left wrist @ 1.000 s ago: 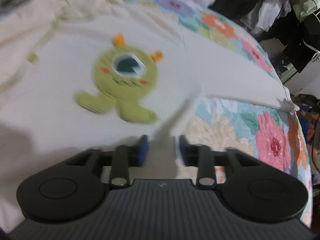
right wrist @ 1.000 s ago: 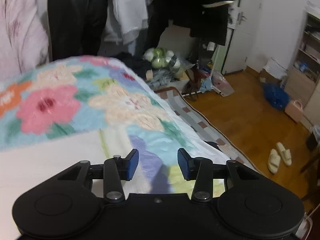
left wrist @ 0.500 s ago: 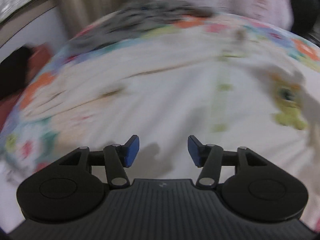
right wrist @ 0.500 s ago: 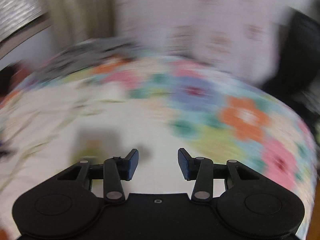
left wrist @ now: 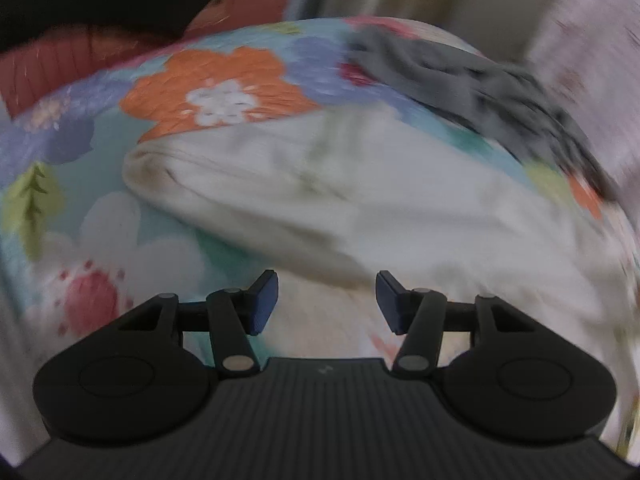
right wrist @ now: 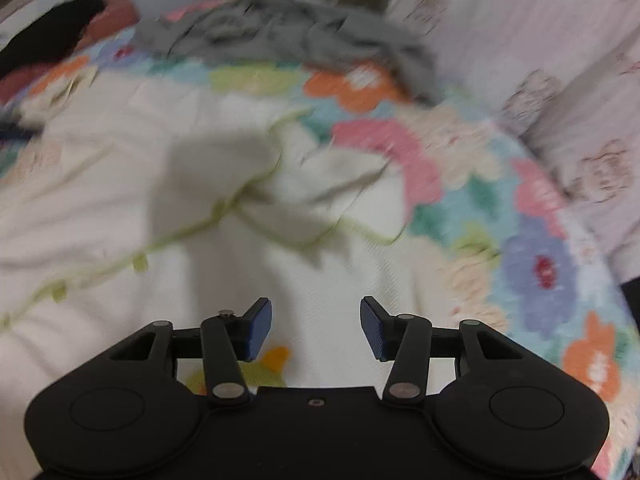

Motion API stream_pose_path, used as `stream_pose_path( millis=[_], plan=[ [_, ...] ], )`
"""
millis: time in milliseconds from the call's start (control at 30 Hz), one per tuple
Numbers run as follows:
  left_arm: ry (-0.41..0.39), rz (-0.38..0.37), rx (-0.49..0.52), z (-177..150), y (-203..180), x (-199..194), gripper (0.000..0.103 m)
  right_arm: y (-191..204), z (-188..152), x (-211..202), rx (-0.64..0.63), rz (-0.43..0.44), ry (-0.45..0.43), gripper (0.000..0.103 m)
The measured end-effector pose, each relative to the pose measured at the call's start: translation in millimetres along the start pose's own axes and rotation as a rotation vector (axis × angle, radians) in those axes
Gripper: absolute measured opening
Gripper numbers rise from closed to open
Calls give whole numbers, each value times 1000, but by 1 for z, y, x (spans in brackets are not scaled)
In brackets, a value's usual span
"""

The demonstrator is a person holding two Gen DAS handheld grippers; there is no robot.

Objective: Fold clothes

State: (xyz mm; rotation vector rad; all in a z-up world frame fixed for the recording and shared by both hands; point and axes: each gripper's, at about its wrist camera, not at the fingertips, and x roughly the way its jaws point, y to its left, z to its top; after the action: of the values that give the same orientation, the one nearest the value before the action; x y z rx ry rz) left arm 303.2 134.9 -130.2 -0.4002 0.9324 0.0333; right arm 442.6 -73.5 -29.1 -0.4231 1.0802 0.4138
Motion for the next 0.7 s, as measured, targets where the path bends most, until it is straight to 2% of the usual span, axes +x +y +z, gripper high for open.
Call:
stream_pose_path(
  millis=[67,133,167,200,233,300,333,433,467,500,533,633,700],
  plan=[
    [-26,-6,-41,9,4,14,60,-17,-9,14,14,2,6,54],
    [-53,-11,-82,19,8,27,60,-38,-17,26,46,-4,5,54],
    [-60,-10,-55,23,3,32,39,-49,-21,32,62,-6,4,54],
    [-66,7,-1,28,-7,37,24,-61,-25,37,76,-2,-3,54],
    [-71,39,65,33,-17,41,14,-73,-29,41,85,2,-16,54],
    [-122,77,152,47,-35,41,12,-102,-31,53,119,-56,-9,54],
    [-180,91,182,55,-41,35,12,-115,-31,56,148,-76,-13,54],
    [-380,114,236,78,-55,10,12,-150,-32,54,260,-55,-74,54],
    [-399,104,227,84,-57,8,12,-157,-32,53,292,-33,-103,54],
    [-407,91,216,90,-58,8,13,-161,-32,53,320,-5,-129,54],
    [-372,115,233,93,-62,14,18,-165,-32,54,345,22,-150,54],
    [-227,221,311,100,-75,36,22,-163,-25,66,380,114,-181,54],
    [-228,241,350,91,-88,30,23,-156,-17,72,377,184,-190,54]
  ],
)
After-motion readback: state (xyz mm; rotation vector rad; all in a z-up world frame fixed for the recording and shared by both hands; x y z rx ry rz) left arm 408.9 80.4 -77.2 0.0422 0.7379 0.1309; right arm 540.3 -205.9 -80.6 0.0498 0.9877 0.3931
